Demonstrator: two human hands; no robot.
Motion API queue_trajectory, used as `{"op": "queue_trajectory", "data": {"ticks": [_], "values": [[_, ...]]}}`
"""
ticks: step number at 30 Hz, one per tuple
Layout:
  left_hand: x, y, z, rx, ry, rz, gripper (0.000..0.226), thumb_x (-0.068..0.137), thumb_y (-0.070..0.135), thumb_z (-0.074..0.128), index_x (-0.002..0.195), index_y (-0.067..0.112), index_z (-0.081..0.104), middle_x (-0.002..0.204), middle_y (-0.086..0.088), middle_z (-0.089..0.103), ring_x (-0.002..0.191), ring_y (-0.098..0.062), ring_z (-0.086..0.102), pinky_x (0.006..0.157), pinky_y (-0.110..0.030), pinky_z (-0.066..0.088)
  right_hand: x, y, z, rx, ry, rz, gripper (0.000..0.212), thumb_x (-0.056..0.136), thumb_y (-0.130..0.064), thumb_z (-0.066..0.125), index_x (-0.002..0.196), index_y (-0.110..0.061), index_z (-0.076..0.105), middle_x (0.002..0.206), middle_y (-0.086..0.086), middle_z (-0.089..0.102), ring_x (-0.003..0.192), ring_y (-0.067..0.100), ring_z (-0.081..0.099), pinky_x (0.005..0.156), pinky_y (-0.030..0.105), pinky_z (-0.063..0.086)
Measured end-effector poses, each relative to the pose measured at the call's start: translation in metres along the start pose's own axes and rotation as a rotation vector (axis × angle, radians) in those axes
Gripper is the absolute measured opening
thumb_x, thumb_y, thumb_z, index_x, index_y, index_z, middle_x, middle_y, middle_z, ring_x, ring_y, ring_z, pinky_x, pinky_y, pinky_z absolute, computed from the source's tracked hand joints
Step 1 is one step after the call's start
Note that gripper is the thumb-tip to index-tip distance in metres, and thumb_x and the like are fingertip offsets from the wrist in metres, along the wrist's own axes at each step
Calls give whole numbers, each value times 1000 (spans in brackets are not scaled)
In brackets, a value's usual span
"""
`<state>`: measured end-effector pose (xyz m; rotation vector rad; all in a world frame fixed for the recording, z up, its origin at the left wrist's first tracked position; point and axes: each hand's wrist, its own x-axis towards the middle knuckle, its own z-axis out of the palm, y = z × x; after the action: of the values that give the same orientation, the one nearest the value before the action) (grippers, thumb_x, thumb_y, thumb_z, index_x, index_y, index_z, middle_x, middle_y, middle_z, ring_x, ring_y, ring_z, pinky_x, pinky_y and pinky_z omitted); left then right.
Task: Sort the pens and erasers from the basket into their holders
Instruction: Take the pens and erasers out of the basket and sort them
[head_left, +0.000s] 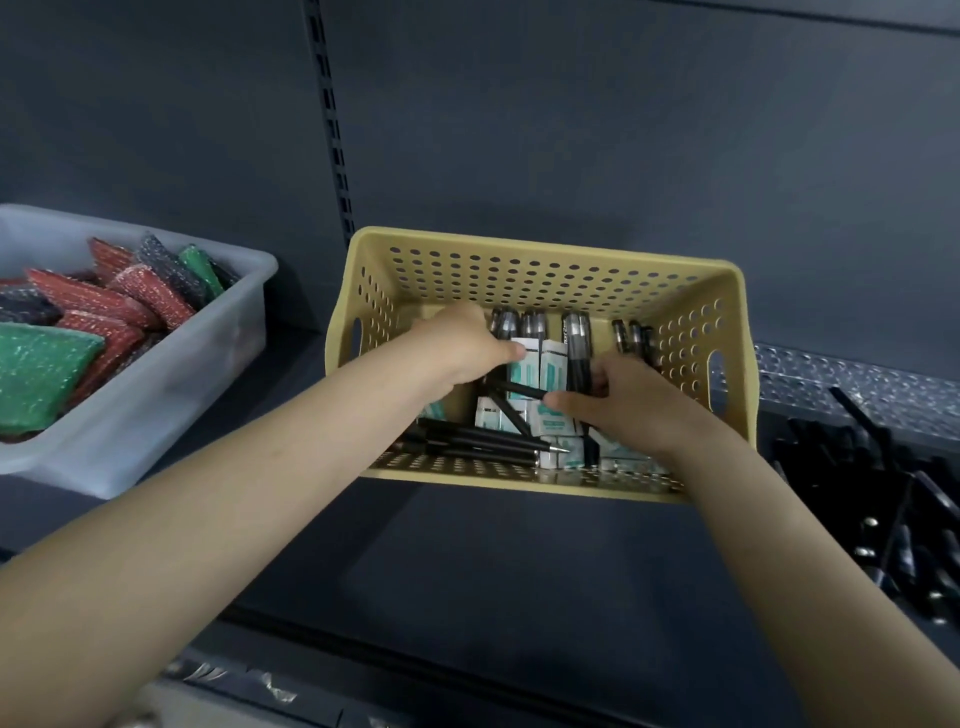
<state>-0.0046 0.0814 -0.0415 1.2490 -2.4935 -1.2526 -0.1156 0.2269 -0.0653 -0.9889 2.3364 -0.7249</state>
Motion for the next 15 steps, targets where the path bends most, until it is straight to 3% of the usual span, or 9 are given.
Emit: {"op": "queue_trajectory", "data": {"ticks": [2, 5, 9, 12, 15], "values": [[-1, -1, 0, 33, -3, 33, 62, 89, 42, 63, 140, 13, 45, 143, -8, 47, 133, -29, 40, 108, -40, 36, 0, 2, 2, 32, 26, -5, 68, 79, -55, 69, 129, -13, 48, 128, 1, 54, 118, 22, 53, 94, 42, 49], [-3, -3, 2, 41, -2, 85, 51, 88, 43, 64, 132, 20, 52, 136, -4, 53, 132, -28, 40, 107, -45, 37, 0, 1, 0, 152, 37, -39, 56, 81, -39, 74, 125, -17, 48, 115, -6, 60, 110, 16, 58, 81, 30, 51], [-7, -4, 3, -53, -52, 107, 49, 81, 41, 73, 121, 20, 56, 116, 4, 60, 109, -18, 56, 99, -37, 44, 1, 0, -2, 255, -1, -58, 70, 77, -38, 78, 135, -23, 44, 129, -7, 59, 119, 14, 55, 101, 40, 47], [-6, -4, 3, -79, -104, 102, 48, 79, 42, 75, 118, 19, 59, 114, 4, 63, 104, -16, 58, 94, -33, 46, 2, -1, -3, 289, -39, -51, 60, 77, -43, 77, 129, -25, 53, 121, -10, 64, 112, 11, 60, 100, 40, 48], [-9, -3, 1, -109, -150, 113, 45, 85, 39, 70, 121, 17, 57, 111, 7, 55, 98, -11, 48, 82, -25, 36, 3, 1, -5, 328, -58, -39, 47, 80, -39, 75, 121, -21, 61, 113, -7, 68, 105, 12, 64, 98, 38, 49]]}}
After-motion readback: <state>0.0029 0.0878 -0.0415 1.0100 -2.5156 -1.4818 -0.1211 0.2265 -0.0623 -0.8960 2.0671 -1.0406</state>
